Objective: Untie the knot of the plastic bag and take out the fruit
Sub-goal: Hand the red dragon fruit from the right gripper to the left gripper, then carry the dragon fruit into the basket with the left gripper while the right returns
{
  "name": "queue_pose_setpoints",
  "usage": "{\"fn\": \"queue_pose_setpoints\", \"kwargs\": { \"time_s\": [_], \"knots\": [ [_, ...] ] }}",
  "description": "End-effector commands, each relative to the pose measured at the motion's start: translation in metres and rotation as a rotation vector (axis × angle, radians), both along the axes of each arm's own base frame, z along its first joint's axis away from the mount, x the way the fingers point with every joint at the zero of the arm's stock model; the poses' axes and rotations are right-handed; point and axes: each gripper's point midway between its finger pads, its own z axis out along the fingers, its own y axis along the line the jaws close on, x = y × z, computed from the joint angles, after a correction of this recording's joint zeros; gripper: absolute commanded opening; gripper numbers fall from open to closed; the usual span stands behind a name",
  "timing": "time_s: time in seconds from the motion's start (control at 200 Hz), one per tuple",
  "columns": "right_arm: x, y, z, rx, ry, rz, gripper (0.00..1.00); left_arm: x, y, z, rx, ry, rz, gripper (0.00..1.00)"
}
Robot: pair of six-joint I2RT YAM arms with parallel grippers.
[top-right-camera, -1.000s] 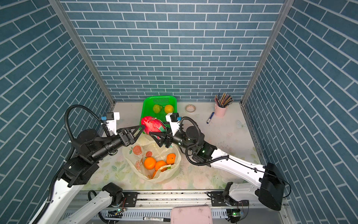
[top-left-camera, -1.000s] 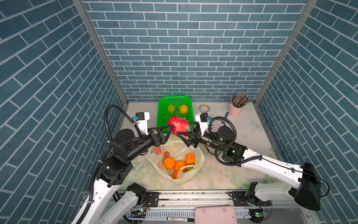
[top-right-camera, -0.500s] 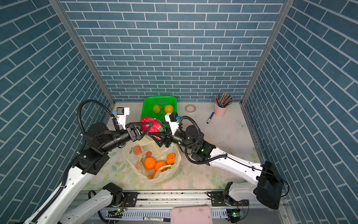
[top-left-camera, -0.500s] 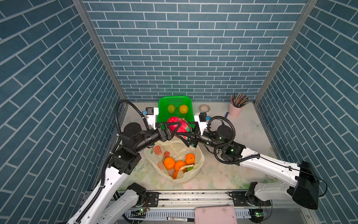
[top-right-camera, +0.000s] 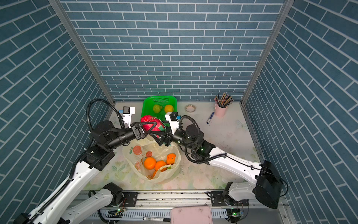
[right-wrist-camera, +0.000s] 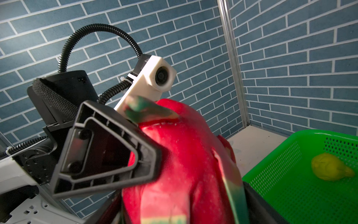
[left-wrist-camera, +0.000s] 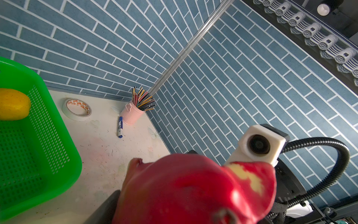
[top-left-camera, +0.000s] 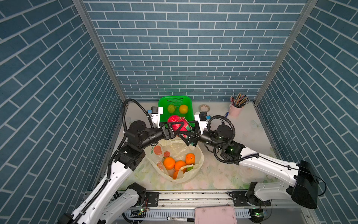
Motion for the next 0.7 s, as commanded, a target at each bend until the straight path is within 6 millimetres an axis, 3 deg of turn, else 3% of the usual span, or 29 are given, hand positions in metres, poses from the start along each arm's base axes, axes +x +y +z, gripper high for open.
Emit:
{"fn": "queue_pose_setpoints", "kwargs": {
  "time_s": [0.0,0.13,0.285,0.57,0.695],
  "knots": [
    [-0.022,0.001,0.044,0.110,-0.088,0.075,0.68,-0.009,-0.009,0.009,-0.021,-0.021,-0.065,0.59],
    [-0.021,-0.003,0.043,0.112,-0.085,0.062,0.86,-0.006,-0.005,0.019,-0.029,-0.039,-0.027,0.56],
    [-0.019,-0.008,0.045,0.112,-0.083,0.034,0.96,0.005,0.008,0.037,-0.012,-0.082,0.080,0.52],
    [-0.017,-0.021,0.045,0.096,-0.078,-0.019,0.99,0.044,0.030,0.048,0.030,-0.084,0.241,0.51],
    [-0.011,-0.028,0.036,0.062,-0.063,-0.066,0.99,0.066,0.037,0.047,0.033,-0.078,0.270,0.51]
  ]
}}
